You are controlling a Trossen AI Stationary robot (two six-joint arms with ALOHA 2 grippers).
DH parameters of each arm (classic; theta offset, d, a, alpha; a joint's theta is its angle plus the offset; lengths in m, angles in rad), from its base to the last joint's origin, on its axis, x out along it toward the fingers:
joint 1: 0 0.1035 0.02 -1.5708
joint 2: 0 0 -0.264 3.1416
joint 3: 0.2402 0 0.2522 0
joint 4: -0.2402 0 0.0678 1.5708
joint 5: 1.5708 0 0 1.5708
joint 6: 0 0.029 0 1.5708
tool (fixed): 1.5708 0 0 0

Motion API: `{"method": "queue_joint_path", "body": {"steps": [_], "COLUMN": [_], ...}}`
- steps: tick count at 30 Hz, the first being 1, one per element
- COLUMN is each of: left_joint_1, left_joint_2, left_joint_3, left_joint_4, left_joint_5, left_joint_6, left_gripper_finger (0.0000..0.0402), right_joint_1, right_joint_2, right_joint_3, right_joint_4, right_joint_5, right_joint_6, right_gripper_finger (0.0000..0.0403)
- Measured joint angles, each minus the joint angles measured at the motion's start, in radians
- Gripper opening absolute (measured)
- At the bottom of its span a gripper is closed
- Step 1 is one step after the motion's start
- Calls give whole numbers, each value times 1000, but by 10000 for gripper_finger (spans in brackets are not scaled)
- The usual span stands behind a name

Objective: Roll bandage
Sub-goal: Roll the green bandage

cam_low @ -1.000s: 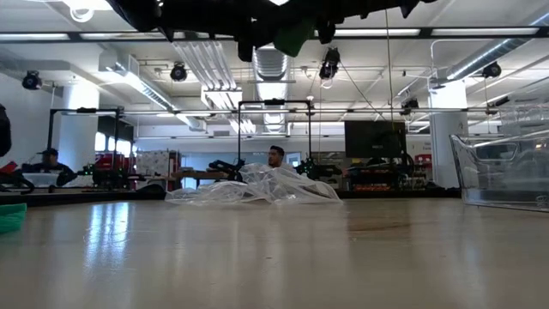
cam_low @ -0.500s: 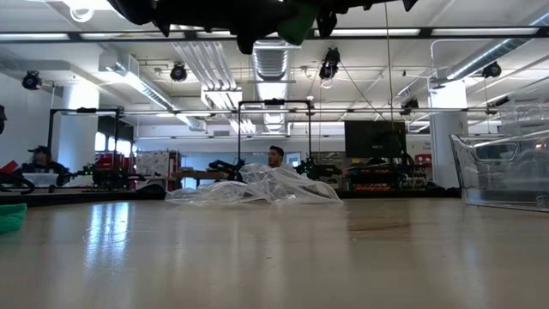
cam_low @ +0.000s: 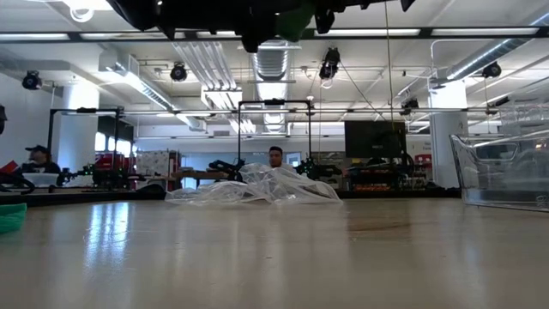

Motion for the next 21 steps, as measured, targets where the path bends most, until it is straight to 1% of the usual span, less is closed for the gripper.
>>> {"method": "queue_joint_path", "body": {"steps": [3, 5, 6, 7, 9, 11, 13, 14, 16, 18, 21], "left_joint_1": [-1, 0, 1, 1, 0, -1, -1, -1, -1, 0, -11], "left_joint_2": [19, 32, 35, 36, 34, 28, 23, 20, 16, 13, 13], "left_joint_3": [0, 0, 0, 0, 0, 0, 0, 0, 0, 0, 2], "left_joint_4": [23, 10, 1, -2, 15, 29, 35, 37, 39, 49, 103], "left_joint_5": [-78, -94, -95, -96, -96, -98, -98, -98, -89, -38, 13], "left_joint_6": [-4, 3, 3, 3, 3, 3, 3, -2, -34, -66, -110], "left_gripper_finger": [266, 261, 250, 235, 190, 131, 62, 38, 33, 36, 36], "right_joint_1": [0, 0, 0, 0, 0, 0, 0, 0, 0, 0, 2], "right_joint_2": [10, 14, 15, 15, 15, 15, 13, 13, 9, 1, -29], "right_joint_3": [0, 0, 0, 0, 0, 0, 0, 0, 1, 0, -1], "right_joint_4": [33, 46, 53, 53, 53, 52, 58, 63, 71, 82, 100], "right_joint_5": [4, 4, 4, 3, 2, -1, -1, 0, 1, -4, -16], "right_joint_6": [0, 1, 0, 1, -2, -23, -53, -57, -56, -61, -62], "right_gripper_finger": [43, 43, 43, 43, 43, 43, 43, 44, 51, 66, 101]}}
